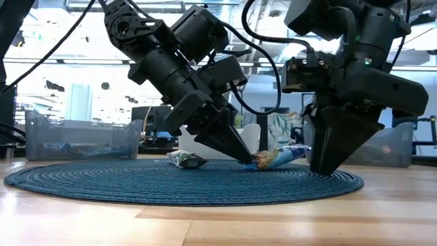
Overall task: Pick and place Granola Bars by type
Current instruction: Put the blue granola bar into the left black bin
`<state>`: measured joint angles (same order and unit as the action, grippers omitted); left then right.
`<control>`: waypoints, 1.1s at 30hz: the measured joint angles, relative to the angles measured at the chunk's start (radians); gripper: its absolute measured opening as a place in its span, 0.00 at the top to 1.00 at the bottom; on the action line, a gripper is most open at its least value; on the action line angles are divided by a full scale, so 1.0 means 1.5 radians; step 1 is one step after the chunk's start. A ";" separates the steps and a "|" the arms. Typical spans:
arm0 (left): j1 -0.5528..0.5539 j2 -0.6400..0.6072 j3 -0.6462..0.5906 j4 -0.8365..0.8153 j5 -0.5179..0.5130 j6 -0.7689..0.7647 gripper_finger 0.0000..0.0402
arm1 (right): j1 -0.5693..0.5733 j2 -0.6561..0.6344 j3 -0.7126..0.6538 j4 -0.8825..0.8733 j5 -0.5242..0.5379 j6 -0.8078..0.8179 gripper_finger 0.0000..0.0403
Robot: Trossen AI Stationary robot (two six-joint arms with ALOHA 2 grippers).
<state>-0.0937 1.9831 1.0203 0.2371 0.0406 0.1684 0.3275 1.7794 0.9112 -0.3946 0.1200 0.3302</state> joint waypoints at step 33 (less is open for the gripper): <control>-0.124 -0.146 0.000 -0.343 -0.558 -0.080 1.00 | 0.000 0.000 -0.001 0.005 0.001 -0.011 0.67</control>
<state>-0.2790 1.7640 1.0199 -0.2768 -0.7964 0.0489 0.3275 1.7798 0.9104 -0.3874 0.1215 0.3141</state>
